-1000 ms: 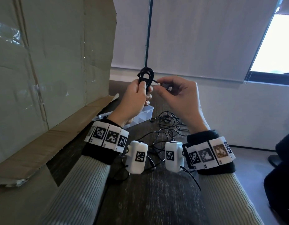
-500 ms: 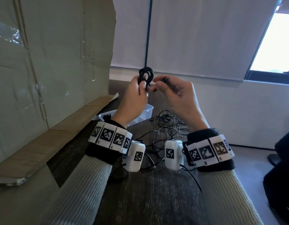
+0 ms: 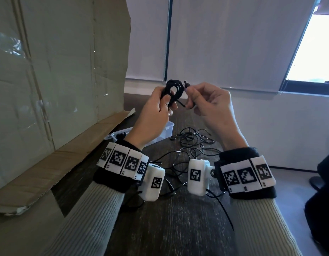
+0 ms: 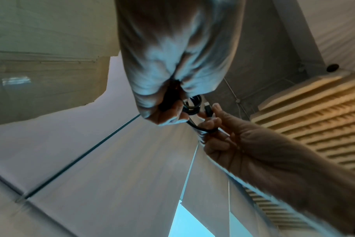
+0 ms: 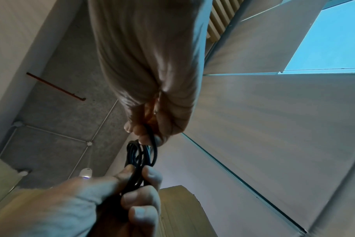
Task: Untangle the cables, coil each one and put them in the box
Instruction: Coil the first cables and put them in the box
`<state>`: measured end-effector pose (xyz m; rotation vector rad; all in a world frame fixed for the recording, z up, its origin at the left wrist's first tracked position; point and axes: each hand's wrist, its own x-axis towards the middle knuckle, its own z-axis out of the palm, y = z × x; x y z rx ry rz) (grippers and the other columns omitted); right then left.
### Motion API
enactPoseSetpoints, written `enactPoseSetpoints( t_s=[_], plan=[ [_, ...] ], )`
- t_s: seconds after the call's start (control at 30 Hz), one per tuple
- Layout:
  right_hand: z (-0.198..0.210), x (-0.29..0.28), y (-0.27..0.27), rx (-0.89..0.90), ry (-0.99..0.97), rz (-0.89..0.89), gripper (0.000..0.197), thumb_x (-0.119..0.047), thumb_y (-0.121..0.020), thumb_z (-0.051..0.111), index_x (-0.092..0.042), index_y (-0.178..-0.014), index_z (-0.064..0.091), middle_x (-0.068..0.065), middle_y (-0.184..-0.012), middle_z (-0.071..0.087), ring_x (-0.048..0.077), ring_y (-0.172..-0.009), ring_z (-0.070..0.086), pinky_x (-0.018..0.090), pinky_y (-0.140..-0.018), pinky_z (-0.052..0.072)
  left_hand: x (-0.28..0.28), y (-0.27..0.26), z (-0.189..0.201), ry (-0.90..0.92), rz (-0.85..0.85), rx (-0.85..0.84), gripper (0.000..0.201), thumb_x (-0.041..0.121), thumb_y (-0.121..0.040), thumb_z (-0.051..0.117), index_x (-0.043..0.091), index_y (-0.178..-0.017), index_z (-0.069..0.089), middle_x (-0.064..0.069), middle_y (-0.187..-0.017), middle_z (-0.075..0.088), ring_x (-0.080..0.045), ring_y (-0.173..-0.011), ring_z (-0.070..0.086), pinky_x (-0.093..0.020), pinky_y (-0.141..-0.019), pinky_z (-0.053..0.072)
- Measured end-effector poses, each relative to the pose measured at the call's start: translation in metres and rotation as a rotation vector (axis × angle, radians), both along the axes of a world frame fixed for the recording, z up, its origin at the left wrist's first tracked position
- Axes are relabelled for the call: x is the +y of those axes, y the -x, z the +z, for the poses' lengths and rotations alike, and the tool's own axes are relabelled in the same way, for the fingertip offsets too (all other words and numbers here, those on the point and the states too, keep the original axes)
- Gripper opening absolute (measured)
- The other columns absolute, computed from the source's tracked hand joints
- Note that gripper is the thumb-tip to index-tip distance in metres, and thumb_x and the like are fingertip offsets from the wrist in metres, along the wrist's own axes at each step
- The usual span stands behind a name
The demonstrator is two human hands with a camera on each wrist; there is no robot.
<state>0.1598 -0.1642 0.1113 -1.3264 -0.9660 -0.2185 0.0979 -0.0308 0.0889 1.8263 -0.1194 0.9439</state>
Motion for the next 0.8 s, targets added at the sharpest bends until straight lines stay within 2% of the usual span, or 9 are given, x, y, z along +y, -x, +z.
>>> enactPoseSetpoints(
  t_s=[0.1,0.17,0.23,0.33,0.4,0.53,0.67,0.73,0.8],
  plan=[
    [-0.002,0.004,-0.002,-0.070,0.076,-0.093,0.017,-0.018,-0.094,0.062,-0.016,-0.082,0.073,0.008,-0.061,0.062,0.008,-0.048,0.045,0.020,-0.051,0.037,0.005,-0.003,-0.005,-0.045,0.049,0.010,0.016,0.016,-0.102,0.033,0.016,-0.110,0.047,0.004,-0.076,0.057,-0.009,-0.057,0.042,-0.030,-0.061,0.038],
    [-0.004,0.006,-0.002,-0.118,0.189,-0.153,0.024,-0.020,-0.095,0.059,-0.011,-0.078,0.072,0.017,-0.068,0.065,0.014,-0.050,0.044,0.029,-0.053,0.039,0.010,-0.005,-0.008,-0.068,0.089,0.025,0.016,0.018,-0.101,0.034,0.017,-0.110,0.048,0.004,-0.076,0.058,-0.010,-0.057,0.044,-0.032,-0.061,0.038],
    [-0.006,0.008,0.001,-0.147,0.277,-0.154,0.026,-0.017,-0.095,0.056,-0.014,-0.074,0.070,0.021,-0.072,0.065,0.019,-0.053,0.044,0.033,-0.056,0.040,0.013,-0.005,-0.009,-0.088,0.131,0.042,0.017,0.020,-0.101,0.034,0.017,-0.111,0.048,0.005,-0.076,0.059,-0.008,-0.058,0.047,-0.034,-0.063,0.040],
    [-0.004,0.008,0.006,-0.146,0.271,-0.130,0.026,-0.013,-0.095,0.057,-0.027,-0.080,0.073,0.003,-0.067,0.064,0.006,-0.051,0.047,0.023,-0.056,0.040,0.013,-0.008,-0.009,-0.049,0.172,0.026,0.017,0.024,-0.099,0.035,0.017,-0.107,0.049,0.008,-0.072,0.059,-0.009,-0.056,0.048,-0.036,-0.062,0.040],
    [-0.003,0.009,0.009,-0.136,0.224,-0.080,0.018,-0.010,-0.094,0.060,-0.019,-0.097,0.075,-0.005,-0.069,0.066,-0.004,-0.052,0.052,0.013,-0.057,0.041,0.013,-0.009,-0.008,0.027,0.189,0.014,0.018,0.025,-0.098,0.035,0.017,-0.104,0.051,0.007,-0.071,0.059,-0.011,-0.055,0.048,-0.035,-0.061,0.040],
    [-0.004,0.016,0.013,-0.091,0.183,0.008,0.017,-0.006,-0.095,0.058,-0.016,-0.100,0.071,-0.003,-0.068,0.066,0.004,-0.060,0.057,0.018,-0.057,0.047,0.008,-0.006,-0.002,0.263,0.093,-0.030,0.019,0.016,-0.101,0.032,0.013,-0.098,0.050,0.000,-0.071,0.055,-0.005,-0.047,0.042,-0.027,-0.052,0.037],
    [-0.004,0.015,0.010,0.149,0.096,0.107,0.017,-0.006,-0.097,0.053,-0.007,-0.111,0.063,0.003,-0.065,0.062,0.013,-0.059,0.053,0.016,-0.049,0.043,0.011,0.001,0.002,0.284,0.011,-0.006,0.021,0.016,-0.103,0.030,0.009,-0.104,0.049,-0.001,-0.071,0.053,-0.005,-0.047,0.039,-0.023,-0.050,0.033],
    [-0.003,0.013,0.007,0.171,0.099,0.071,0.017,-0.006,-0.098,0.052,-0.010,-0.109,0.064,0.001,-0.063,0.061,0.010,-0.059,0.054,0.015,-0.050,0.042,0.013,0.005,0.003,0.263,-0.064,0.046,0.023,0.018,-0.104,0.029,0.011,-0.103,0.050,0.001,-0.071,0.053,-0.006,-0.048,0.037,-0.023,-0.052,0.031],
    [-0.004,0.011,0.004,0.075,0.132,-0.017,0.020,-0.008,-0.098,0.052,-0.019,-0.102,0.068,-0.009,-0.060,0.059,0.003,-0.058,0.053,0.013,-0.055,0.041,0.013,0.010,0.005,0.251,-0.222,0.122,0.025,0.019,-0.105,0.026,0.014,-0.103,0.051,0.002,-0.069,0.052,-0.006,-0.050,0.034,-0.022,-0.053,0.030]
  ],
)
